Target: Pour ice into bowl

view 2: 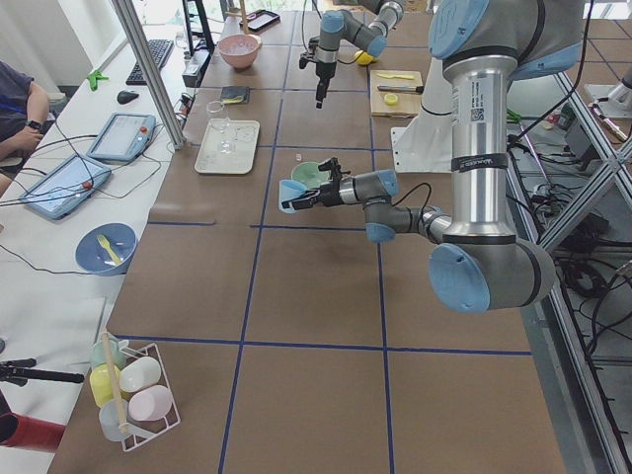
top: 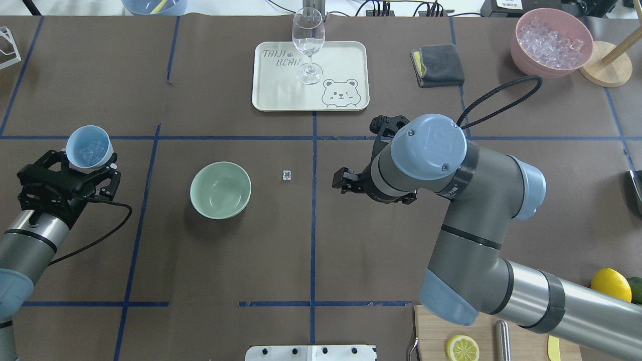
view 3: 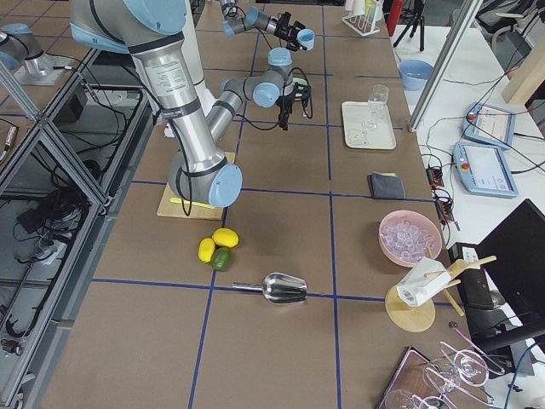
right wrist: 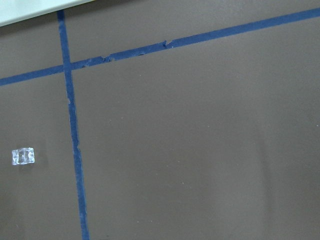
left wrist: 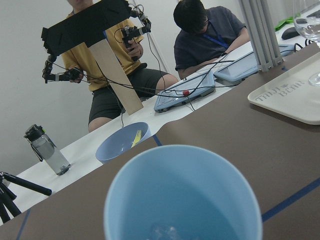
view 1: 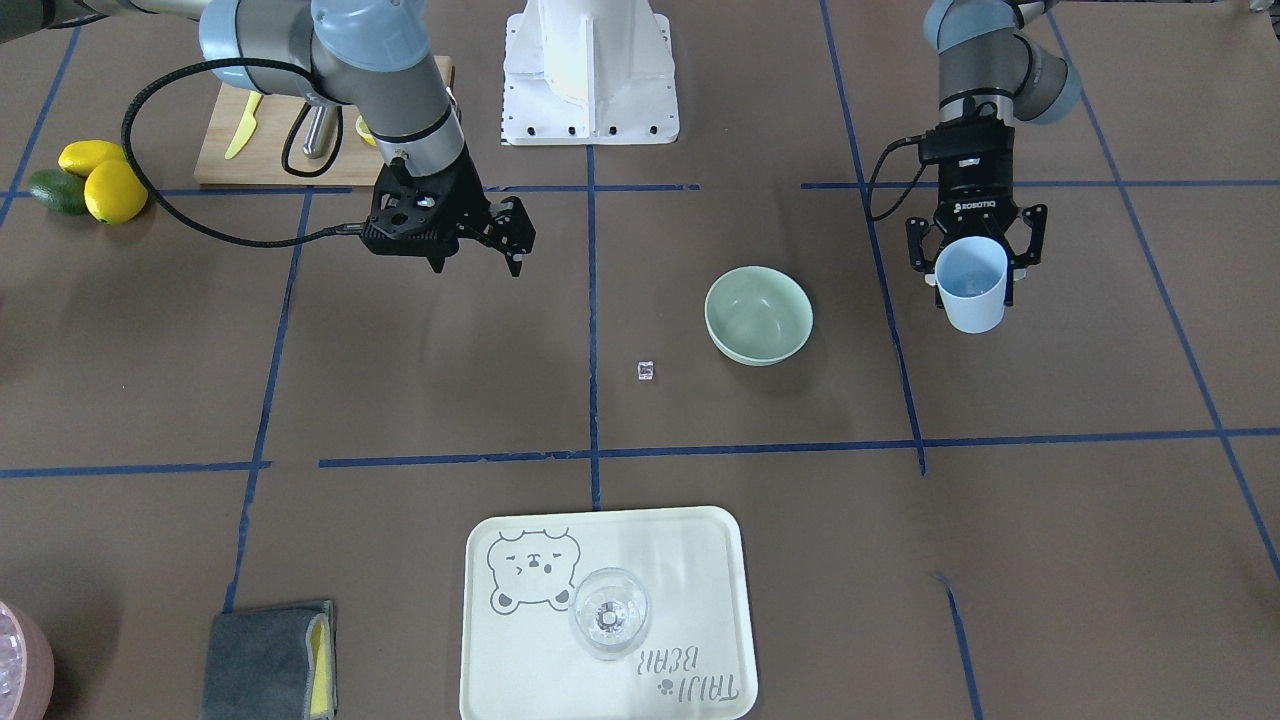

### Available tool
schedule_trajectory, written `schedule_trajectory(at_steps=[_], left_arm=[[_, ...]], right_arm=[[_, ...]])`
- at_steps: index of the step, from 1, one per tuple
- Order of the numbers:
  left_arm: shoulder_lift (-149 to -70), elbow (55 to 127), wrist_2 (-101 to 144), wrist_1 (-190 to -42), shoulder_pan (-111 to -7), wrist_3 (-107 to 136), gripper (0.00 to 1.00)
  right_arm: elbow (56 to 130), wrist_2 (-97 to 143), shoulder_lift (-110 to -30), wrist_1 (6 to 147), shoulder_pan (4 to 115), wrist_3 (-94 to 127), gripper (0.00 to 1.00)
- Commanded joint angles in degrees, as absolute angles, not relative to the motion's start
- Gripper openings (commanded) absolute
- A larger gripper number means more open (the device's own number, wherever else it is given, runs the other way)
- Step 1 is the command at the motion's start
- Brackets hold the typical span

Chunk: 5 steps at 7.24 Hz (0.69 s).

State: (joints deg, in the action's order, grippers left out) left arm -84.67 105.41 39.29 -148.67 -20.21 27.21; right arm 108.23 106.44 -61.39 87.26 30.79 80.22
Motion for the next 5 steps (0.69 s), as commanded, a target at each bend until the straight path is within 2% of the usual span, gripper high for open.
schedule_trajectory(at_steps=[1,5], left_arm=[[-87.09,108.54,39.29,-136.44,-20.13,26.37,0.0],[-96.31,108.72,38.77,-117.11,-19.43,26.37,0.0]], right_arm=[[108.19,106.61,-61.61,87.19,31.29,79.28,1.0],[108.19,106.44,-61.7,87.1,31.29,78.57,1.0]])
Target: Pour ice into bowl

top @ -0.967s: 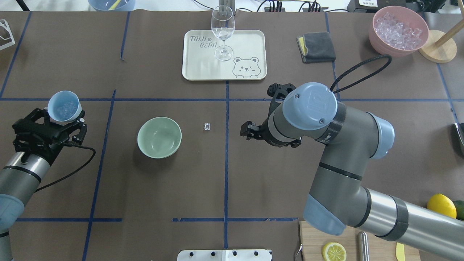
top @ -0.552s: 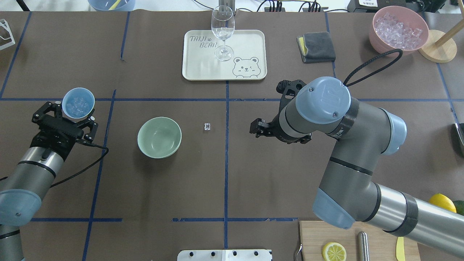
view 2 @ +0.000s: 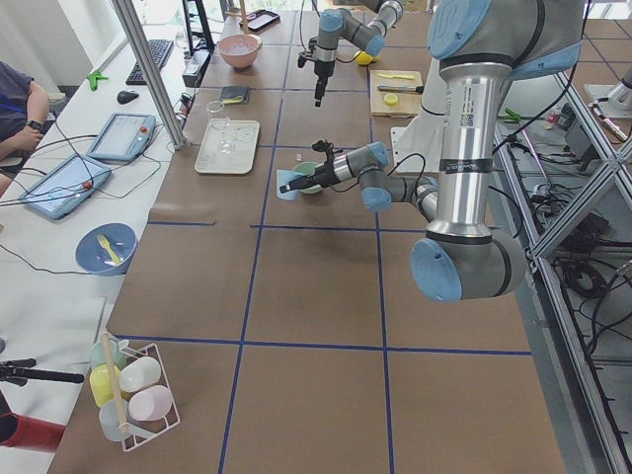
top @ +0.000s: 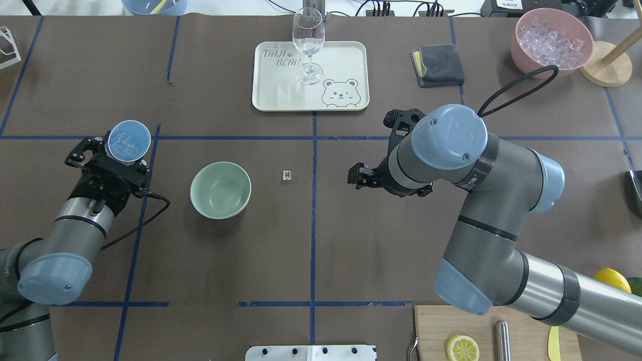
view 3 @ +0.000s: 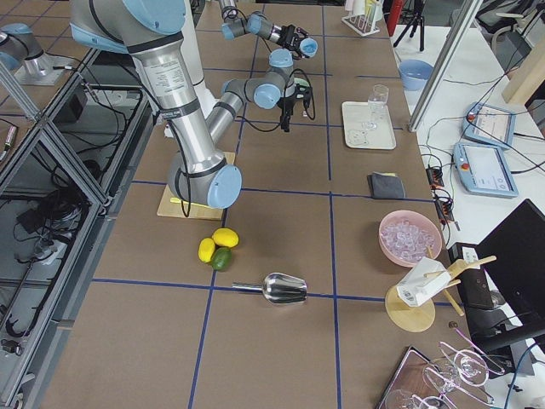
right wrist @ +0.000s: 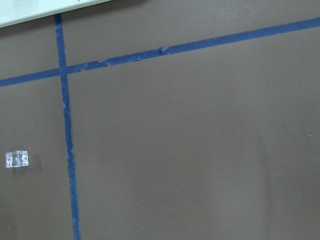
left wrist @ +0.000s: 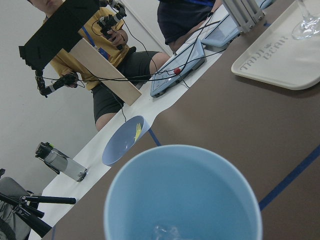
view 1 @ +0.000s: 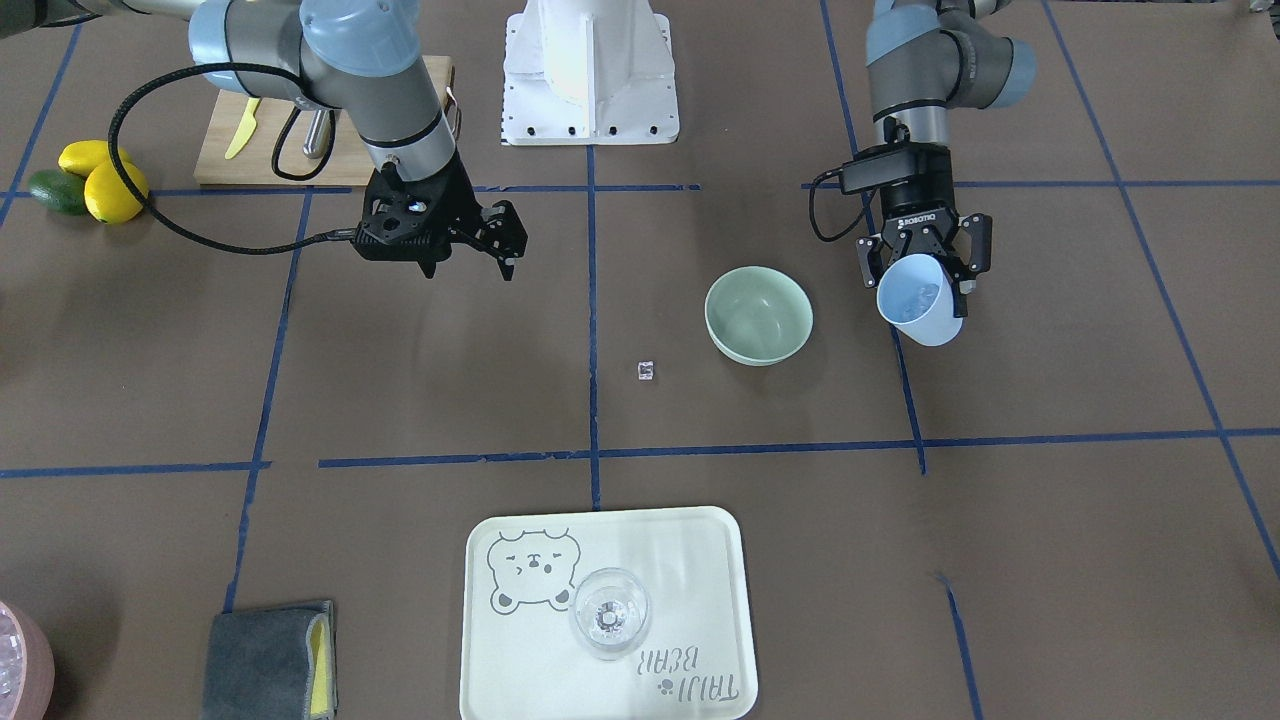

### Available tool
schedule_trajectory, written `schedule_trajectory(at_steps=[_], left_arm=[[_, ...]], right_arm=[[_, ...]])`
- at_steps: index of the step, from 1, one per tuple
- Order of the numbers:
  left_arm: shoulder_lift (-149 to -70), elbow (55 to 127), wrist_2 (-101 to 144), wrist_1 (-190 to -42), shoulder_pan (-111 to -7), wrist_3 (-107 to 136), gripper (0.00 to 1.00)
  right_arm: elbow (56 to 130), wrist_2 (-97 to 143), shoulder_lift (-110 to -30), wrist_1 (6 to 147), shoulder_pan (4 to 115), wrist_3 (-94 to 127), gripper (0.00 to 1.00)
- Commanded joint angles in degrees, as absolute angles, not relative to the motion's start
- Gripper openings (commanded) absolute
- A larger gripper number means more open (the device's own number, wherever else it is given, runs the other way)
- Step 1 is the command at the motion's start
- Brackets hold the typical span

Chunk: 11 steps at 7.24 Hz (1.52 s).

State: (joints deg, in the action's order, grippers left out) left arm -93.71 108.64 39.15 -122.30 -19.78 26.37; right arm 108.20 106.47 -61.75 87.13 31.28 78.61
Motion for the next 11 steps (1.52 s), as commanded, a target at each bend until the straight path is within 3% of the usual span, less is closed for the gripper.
schedule_trajectory(at_steps=[1,4,7,11], left_arm=[[-97.46,108.72,36.76,-113.59,-18.38,26.37,0.0],[-102.2,108.72,32.62,-99.54,-14.51,26.19,0.0],[-112.29,108.72,32.61,-71.97,-12.66,26.19,0.0],[-112.41,108.63,32.61,-59.02,-11.95,26.19,0.0]], right_arm=[[108.19,106.35,-61.7,87.1,31.29,78.57,1.0],[108.11,106.17,-61.61,87.1,31.38,78.57,1.0],[108.02,106.17,-61.44,87.1,31.38,78.57,1.0],[107.93,106.17,-61.17,87.1,31.03,79.1,1.0]])
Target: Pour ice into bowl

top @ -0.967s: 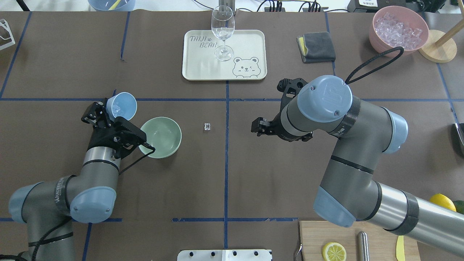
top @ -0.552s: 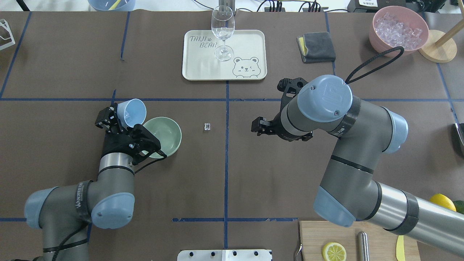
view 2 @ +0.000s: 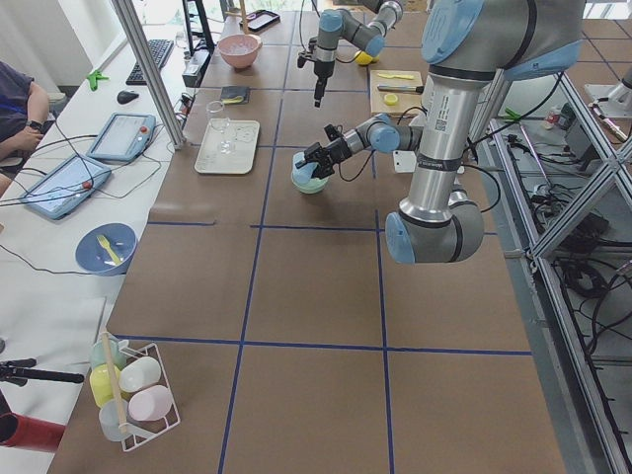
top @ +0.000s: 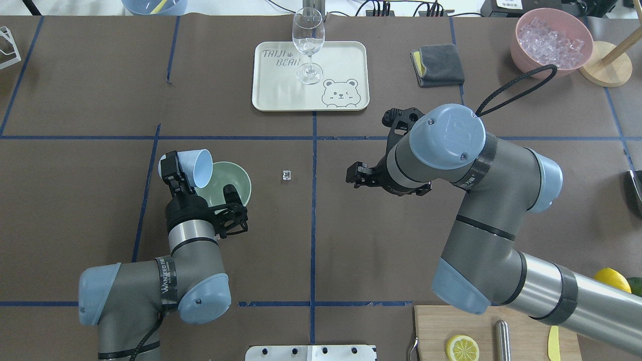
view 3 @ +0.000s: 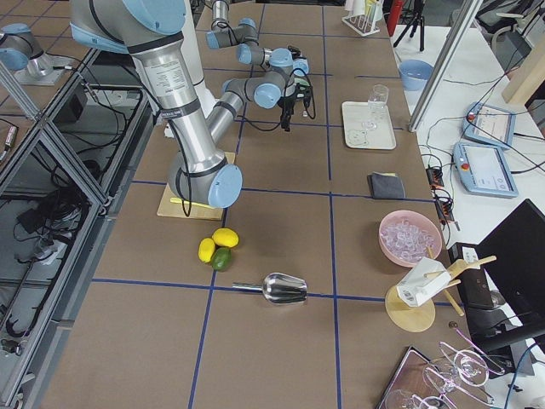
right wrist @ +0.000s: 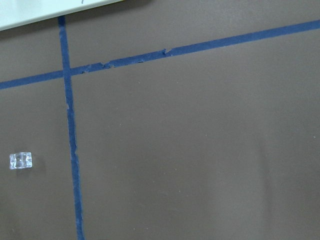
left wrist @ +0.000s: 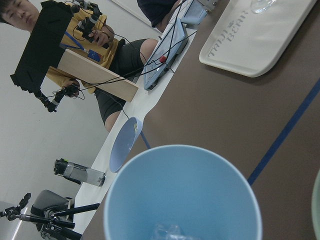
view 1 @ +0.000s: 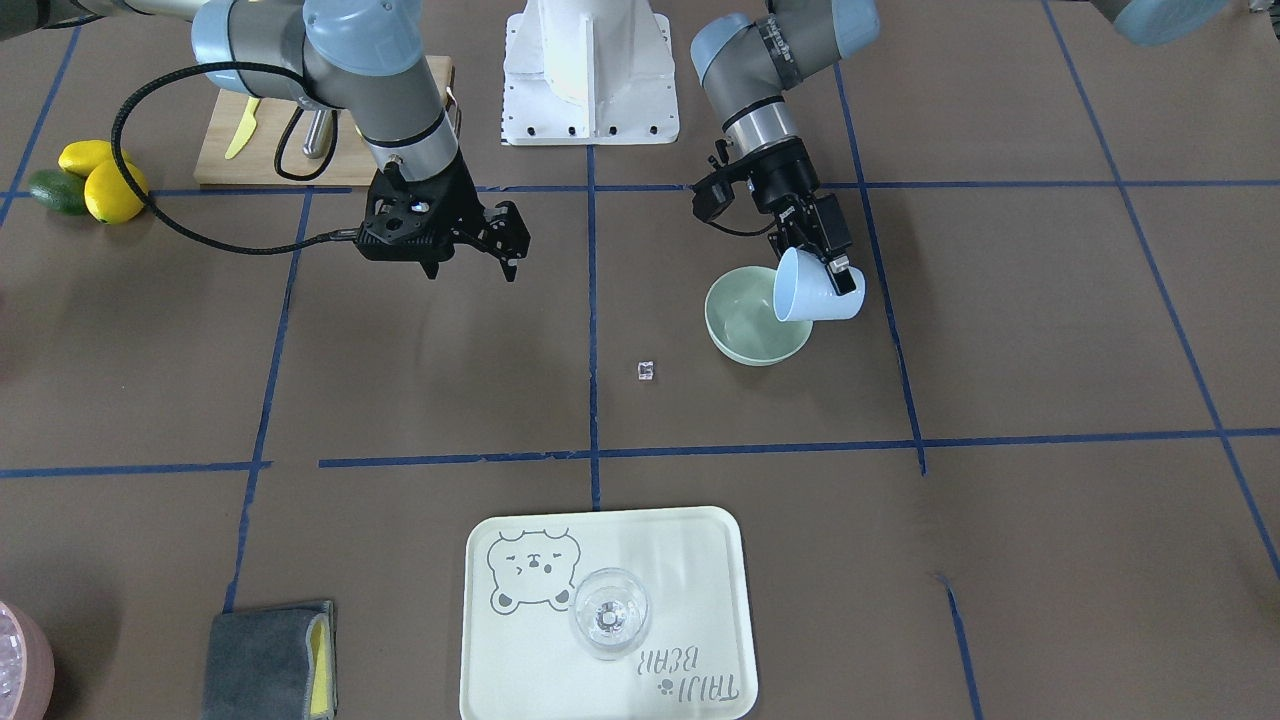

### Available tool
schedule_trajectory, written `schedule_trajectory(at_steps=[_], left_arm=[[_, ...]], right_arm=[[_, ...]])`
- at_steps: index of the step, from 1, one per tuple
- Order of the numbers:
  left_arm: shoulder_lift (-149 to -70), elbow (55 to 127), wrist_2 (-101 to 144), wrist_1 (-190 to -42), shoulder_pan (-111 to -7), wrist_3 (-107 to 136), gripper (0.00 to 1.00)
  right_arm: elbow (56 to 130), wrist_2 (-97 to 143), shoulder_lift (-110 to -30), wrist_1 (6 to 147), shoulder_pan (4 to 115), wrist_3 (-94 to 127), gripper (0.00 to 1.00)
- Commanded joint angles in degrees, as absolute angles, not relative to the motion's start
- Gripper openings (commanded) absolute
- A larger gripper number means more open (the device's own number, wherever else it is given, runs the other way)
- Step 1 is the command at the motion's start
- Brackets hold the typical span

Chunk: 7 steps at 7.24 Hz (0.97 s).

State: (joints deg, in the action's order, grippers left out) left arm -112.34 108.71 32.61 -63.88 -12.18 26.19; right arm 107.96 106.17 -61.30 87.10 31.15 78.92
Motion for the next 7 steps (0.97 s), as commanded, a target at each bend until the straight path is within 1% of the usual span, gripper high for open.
schedule_trajectory(at_steps=[1,5,7], left_arm=[[-112.41,108.72,32.61,-54.89,-11.52,26.19,0.0],[-115.39,108.63,32.61,-40.99,-9.85,26.19,0.0],[-115.84,108.28,32.61,-39.64,-9.84,26.19,0.0]], right_arm=[[107.84,106.17,-61.17,87.1,30.94,79.28,1.0],[107.84,106.17,-61.08,87.1,31.03,79.36,1.0],[107.84,106.17,-61.08,87.1,31.03,79.37,1.0]])
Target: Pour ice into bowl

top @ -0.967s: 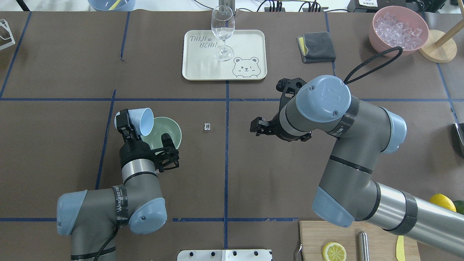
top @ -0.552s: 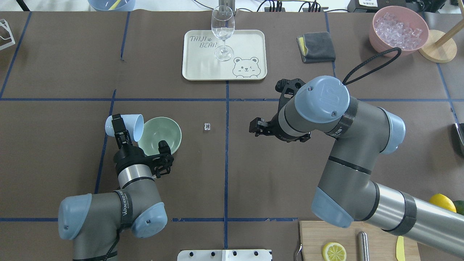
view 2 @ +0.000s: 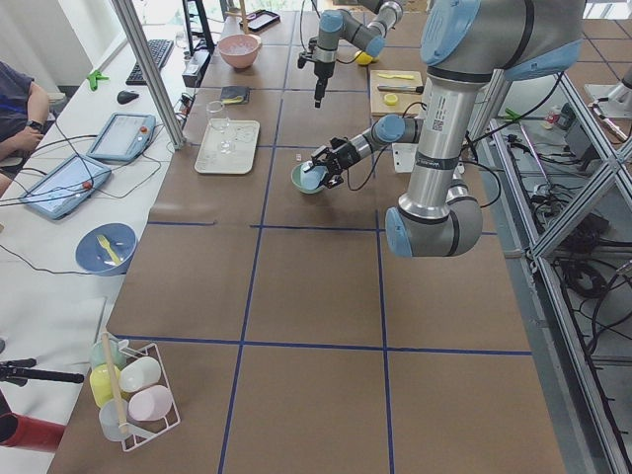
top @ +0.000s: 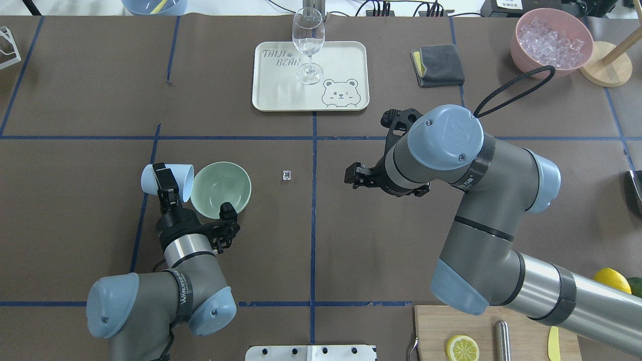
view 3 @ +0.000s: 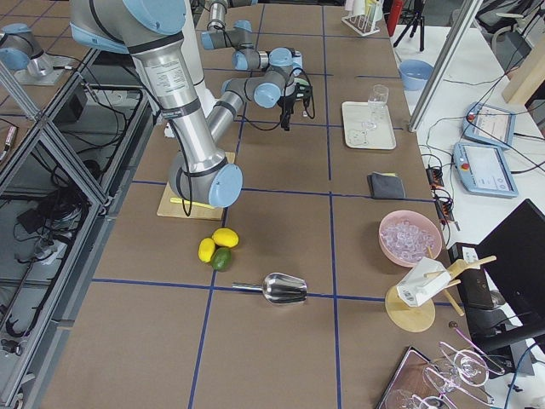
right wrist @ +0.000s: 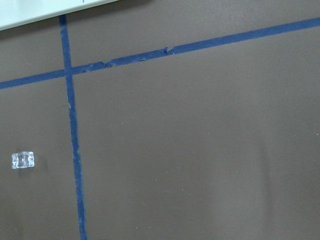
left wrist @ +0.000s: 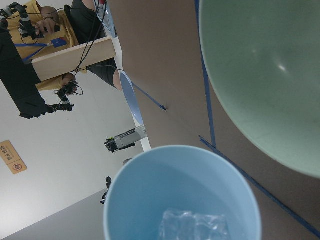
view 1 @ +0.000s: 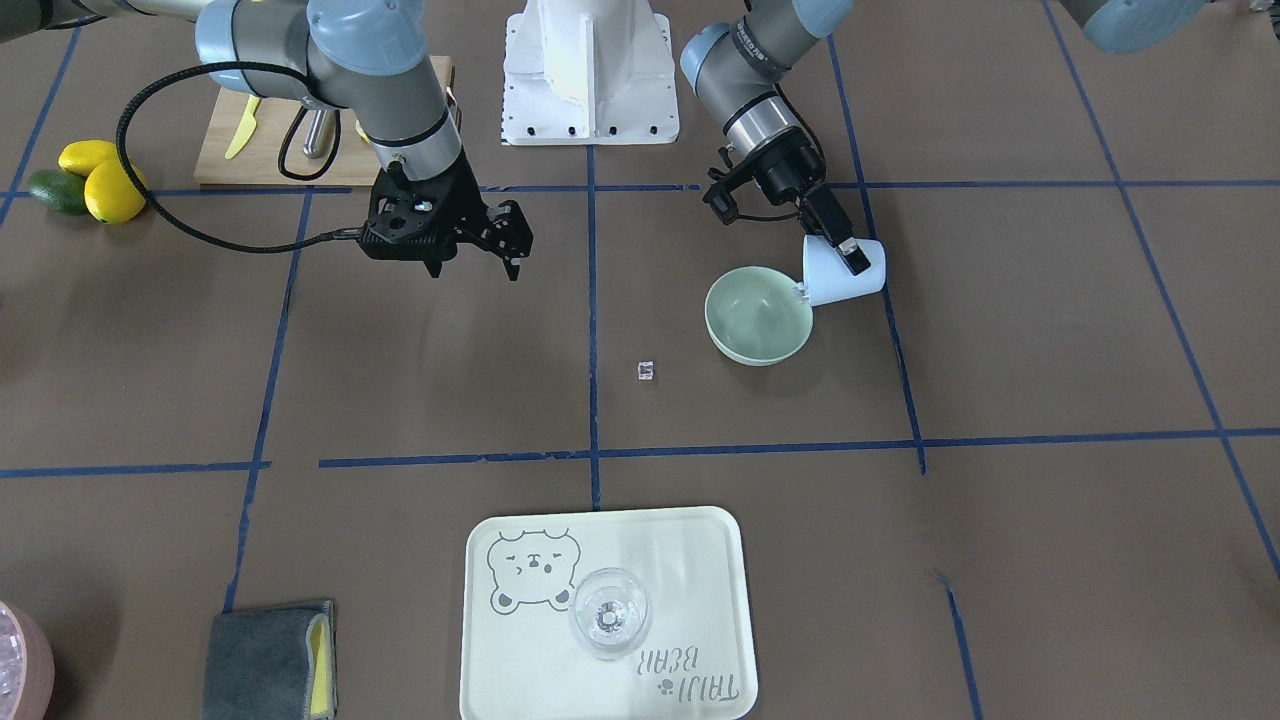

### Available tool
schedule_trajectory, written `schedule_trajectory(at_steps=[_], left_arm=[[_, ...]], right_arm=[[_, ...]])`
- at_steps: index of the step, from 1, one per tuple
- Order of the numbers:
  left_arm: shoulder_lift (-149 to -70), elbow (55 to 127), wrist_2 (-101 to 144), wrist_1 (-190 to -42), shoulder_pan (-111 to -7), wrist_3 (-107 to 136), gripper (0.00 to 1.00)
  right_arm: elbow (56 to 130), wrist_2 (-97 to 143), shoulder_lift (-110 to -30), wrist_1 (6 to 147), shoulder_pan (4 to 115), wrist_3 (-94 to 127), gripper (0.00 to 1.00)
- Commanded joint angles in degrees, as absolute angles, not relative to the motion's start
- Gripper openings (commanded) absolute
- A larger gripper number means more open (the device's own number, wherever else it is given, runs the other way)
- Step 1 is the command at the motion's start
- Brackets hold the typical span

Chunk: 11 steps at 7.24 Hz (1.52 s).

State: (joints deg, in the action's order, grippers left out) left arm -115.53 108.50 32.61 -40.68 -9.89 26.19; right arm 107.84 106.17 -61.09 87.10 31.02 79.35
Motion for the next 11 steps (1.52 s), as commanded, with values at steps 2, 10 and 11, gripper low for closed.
schedule_trajectory(at_steps=[2,10,11], left_arm=[[-115.93,108.1,32.61,-37.8,-9.67,26.19,0.0],[-116.72,108.63,32.87,-38.23,-9.93,38.37,0.0],[-116.28,108.72,32.61,-38.23,-10.28,41.19,0.0]], right_arm=[[107.84,106.17,-61.08,87.1,31.03,79.37,1.0],[108.02,106.08,-60.73,87.1,30.94,79.45,1.0],[108.02,106.08,-60.73,87.1,30.85,79.45,1.0]])
